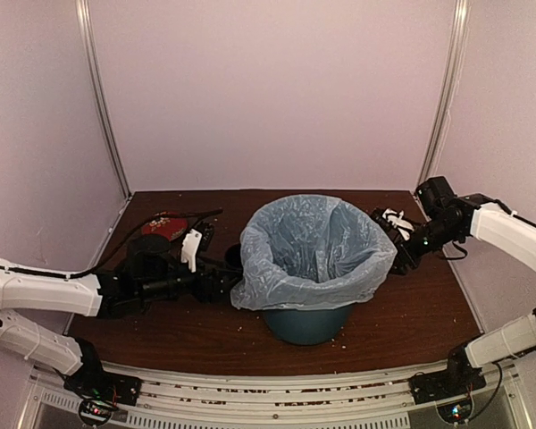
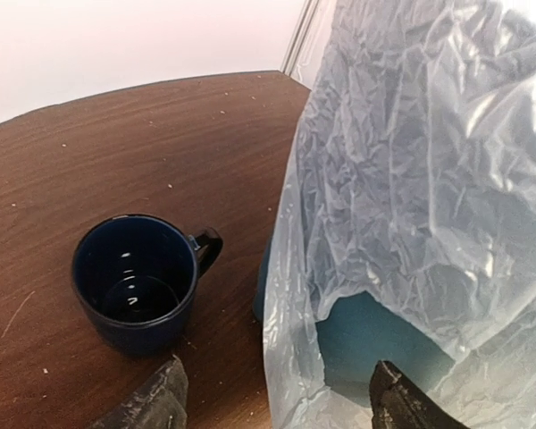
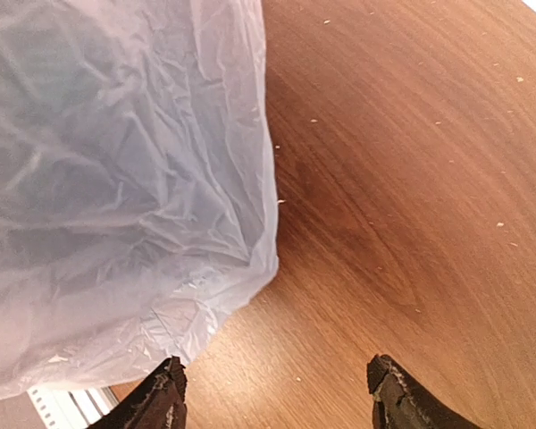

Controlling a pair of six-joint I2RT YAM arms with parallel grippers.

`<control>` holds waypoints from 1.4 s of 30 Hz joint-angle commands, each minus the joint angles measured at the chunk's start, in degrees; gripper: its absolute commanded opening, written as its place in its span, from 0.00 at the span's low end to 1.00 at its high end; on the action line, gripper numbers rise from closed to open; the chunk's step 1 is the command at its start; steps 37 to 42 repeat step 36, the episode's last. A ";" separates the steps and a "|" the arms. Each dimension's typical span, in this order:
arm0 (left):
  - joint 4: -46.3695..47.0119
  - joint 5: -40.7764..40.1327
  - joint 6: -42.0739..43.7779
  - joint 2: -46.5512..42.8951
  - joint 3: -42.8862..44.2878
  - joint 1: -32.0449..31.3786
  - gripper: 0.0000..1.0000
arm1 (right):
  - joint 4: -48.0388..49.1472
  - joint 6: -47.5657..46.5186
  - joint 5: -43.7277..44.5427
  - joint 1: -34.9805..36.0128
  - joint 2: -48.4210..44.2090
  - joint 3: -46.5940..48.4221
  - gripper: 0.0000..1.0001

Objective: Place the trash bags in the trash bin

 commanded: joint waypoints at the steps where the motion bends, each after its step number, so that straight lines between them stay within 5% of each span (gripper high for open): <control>1: -3.61 -3.92 1.13 -2.93 -0.11 0.23 0.73 | 2.21 2.69 4.25 -0.25 -2.79 -1.31 0.71; 8: -25.83 -16.87 6.37 -4.11 13.89 0.31 0.74 | 8.98 12.49 11.09 -2.75 -6.26 0.87 0.70; 12: -36.24 -29.37 10.98 -4.30 24.25 1.48 0.86 | 20.23 18.69 24.65 -3.18 -11.61 1.24 0.73; 14: -37.60 -34.48 13.05 -4.21 28.08 2.68 0.93 | 27.61 21.70 27.97 -3.25 -14.18 -0.13 0.83; 19: -31.98 -38.97 22.74 -3.87 31.59 5.43 0.98 | 38.06 33.00 33.92 -3.23 -17.67 -2.36 0.87; 24: -19.84 -38.74 31.52 -6.96 21.99 5.78 0.98 | 45.43 34.55 38.75 -3.39 -22.99 -10.25 0.88; 28: -15.87 -35.25 28.48 -11.38 14.88 8.62 0.98 | 48.98 34.66 38.45 -4.88 -28.69 -16.49 1.00; 42: -18.55 -37.54 27.75 -11.89 16.04 9.67 0.97 | 48.66 34.08 36.01 -7.44 -31.63 -19.05 1.00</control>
